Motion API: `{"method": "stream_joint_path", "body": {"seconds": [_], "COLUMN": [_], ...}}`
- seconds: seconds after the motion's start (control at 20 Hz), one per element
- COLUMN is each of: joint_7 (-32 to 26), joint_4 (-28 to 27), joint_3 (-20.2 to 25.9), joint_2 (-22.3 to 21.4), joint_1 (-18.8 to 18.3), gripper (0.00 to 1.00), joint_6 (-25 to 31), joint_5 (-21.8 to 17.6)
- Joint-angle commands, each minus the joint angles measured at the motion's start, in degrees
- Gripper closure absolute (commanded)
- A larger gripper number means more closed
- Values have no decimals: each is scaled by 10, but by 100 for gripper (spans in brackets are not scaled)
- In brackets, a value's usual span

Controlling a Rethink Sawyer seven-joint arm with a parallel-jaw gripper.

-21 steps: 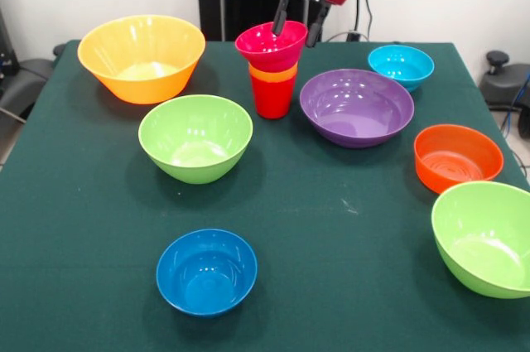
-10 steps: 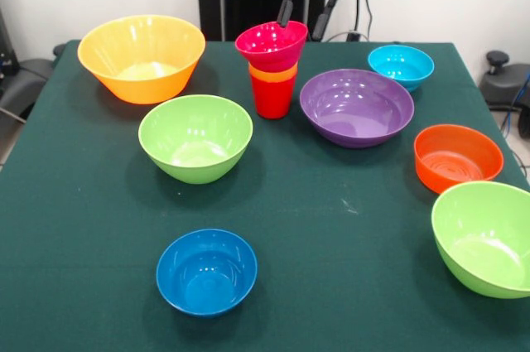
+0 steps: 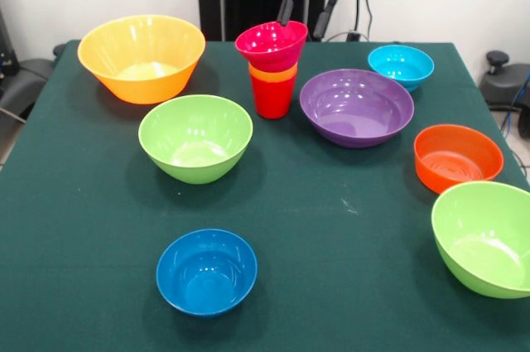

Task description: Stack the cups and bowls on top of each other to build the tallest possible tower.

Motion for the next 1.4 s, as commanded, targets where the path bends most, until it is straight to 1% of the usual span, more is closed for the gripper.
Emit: {"method": "stream_joint_path", "body": {"seconds": [0.05,0.5,0.8,1.05,1.3,1.4], "joint_7": [94,104,97,94,107,108], "joint_4": [-4,3,3,8,13,14], "joint_3": [95,110,100,101,121,124], "joint_2": [17,43,50,48,55,57], "joint_1": [-16,-29,-28,-38,-57,-58], "gripper": [0,0,0,0,0,0], "joint_6": [42,-3,-6,-4,-32,-37], "joint_5": [12,8,10,-3,-16,-16]}}
